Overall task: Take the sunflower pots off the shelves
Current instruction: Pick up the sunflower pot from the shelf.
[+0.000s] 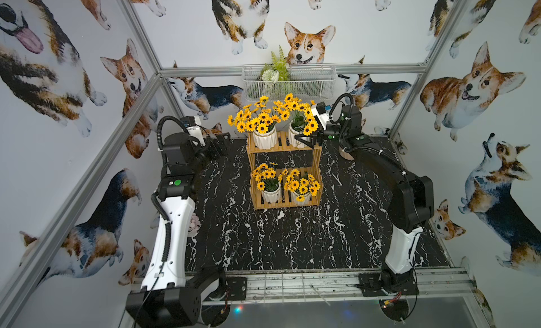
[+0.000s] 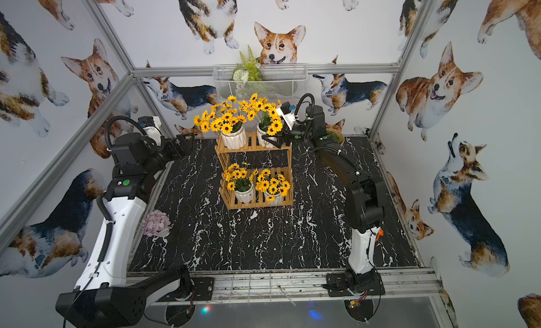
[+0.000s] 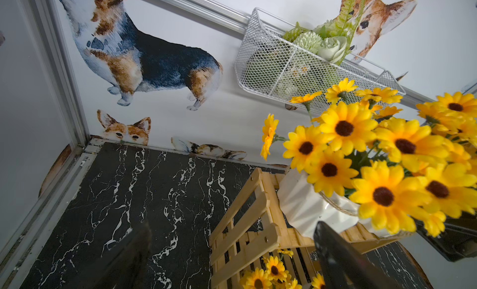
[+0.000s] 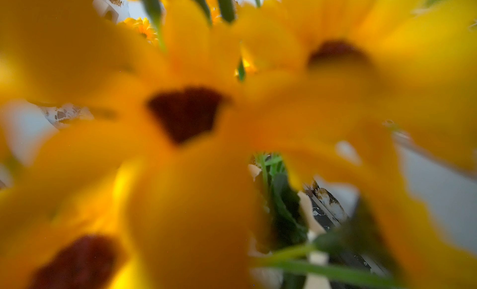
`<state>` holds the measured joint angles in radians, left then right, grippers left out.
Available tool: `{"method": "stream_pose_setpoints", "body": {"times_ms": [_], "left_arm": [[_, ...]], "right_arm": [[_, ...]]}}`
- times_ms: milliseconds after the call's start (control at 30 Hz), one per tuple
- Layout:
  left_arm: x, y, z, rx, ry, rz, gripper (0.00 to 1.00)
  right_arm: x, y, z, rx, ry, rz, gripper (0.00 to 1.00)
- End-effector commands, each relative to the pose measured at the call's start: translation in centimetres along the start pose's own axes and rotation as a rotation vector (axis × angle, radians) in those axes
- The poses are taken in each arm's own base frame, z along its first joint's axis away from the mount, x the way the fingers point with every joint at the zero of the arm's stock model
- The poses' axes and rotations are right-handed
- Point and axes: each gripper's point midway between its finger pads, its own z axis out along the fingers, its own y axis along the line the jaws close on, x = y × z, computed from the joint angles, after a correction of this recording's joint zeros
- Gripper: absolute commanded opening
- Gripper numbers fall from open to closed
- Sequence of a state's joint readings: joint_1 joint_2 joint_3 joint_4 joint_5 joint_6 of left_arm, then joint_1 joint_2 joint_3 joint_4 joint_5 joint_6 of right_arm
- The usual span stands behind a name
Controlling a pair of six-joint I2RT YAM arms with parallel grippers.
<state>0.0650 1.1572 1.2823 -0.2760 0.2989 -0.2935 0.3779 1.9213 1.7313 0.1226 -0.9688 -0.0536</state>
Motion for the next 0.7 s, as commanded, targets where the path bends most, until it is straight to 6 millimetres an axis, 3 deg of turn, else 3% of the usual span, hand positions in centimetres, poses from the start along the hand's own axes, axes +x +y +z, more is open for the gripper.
{"method": "stream_pose_setpoints", "body": {"times_ms": [0,67,167,233,667], "left_arm": [[-0.6,-0.1,-0.2,0.002,-0.023,0.019,1.0],[-0.5,-0.1,-0.3,0.0,-0.024,0.021,1.0],[-0.5,-0.1,-0.4,-0.003,-0.024,0.022,1.0],[-0.5,0.0,-0.5,-0.004,-0.025,0.022,1.0],[-1.0,-0.4,-0.7,0.003,-0.034,0.04,1.0]], "right_arm": [[0.5,0.6,-0.1,-0.022,0.014,-0.008,0.58],[0.4,0.8,-0.1,-0.03,0.007,-0.009,0.47],[0.1,0.8,-0.2,-0.026,-0.005,-0.002,0.11],[-0.1,0.7,-0.2,-0.018,-0.016,-0.001,0.02],[-3.1,1.1,-1.0,0.041,-0.071,-0.056,0.0]]}}
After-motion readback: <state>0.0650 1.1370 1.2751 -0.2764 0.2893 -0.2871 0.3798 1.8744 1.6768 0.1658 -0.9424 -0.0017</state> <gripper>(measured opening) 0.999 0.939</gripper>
